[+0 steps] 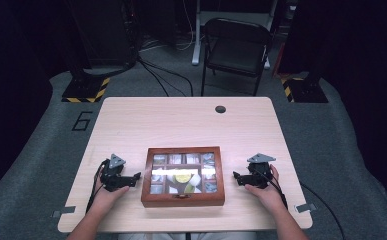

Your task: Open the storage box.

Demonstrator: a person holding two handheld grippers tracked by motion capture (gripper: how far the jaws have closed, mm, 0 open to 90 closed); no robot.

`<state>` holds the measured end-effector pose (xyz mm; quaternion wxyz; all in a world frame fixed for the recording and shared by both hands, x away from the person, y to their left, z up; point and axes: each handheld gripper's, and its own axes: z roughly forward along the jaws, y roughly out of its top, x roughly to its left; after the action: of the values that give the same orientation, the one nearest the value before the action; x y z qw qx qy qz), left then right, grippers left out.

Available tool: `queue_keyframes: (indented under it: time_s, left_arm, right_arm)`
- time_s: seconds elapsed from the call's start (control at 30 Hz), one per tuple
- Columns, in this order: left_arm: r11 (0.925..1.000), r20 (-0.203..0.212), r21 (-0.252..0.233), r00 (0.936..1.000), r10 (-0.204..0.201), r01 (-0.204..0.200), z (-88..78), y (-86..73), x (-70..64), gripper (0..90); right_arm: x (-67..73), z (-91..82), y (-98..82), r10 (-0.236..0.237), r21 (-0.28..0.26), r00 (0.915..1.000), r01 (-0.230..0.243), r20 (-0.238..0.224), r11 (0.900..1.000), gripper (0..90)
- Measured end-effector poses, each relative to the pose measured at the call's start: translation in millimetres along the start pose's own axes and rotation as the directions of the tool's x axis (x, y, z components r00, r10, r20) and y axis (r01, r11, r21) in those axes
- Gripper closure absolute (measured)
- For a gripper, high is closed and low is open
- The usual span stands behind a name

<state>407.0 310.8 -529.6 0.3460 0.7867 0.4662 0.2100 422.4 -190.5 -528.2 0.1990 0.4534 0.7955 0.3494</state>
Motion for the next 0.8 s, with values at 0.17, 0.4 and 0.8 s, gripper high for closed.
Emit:
queue_keyframes:
  time_s: [0.17,0.4,0.8]
  left_arm:
    - [1.0000,-0.002,-0.001,1.0000,-0.002,0.002,0.4,0.3,-0.1,14.3]
    - [1.0000,-0.002,0.002,1.0000,-0.001,0.001,0.2,0.4,0.0,14.3]
    - [1.0000,-0.007,-0.004,0.9999,-0.009,0.009,1.2,1.0,-0.3,14.7]
  right_arm:
    - [0.0,-0.1,0.0,-0.002,0.000,1.0000,0.002,0.002,1.000,11.6]
    - [2.1,0.7,0.3,0.007,0.008,1.0000,-0.007,0.003,1.000,9.1]
    - [1.7,-1.6,-0.2,0.013,0.002,0.9999,-0.013,0.009,1.000,15.0]
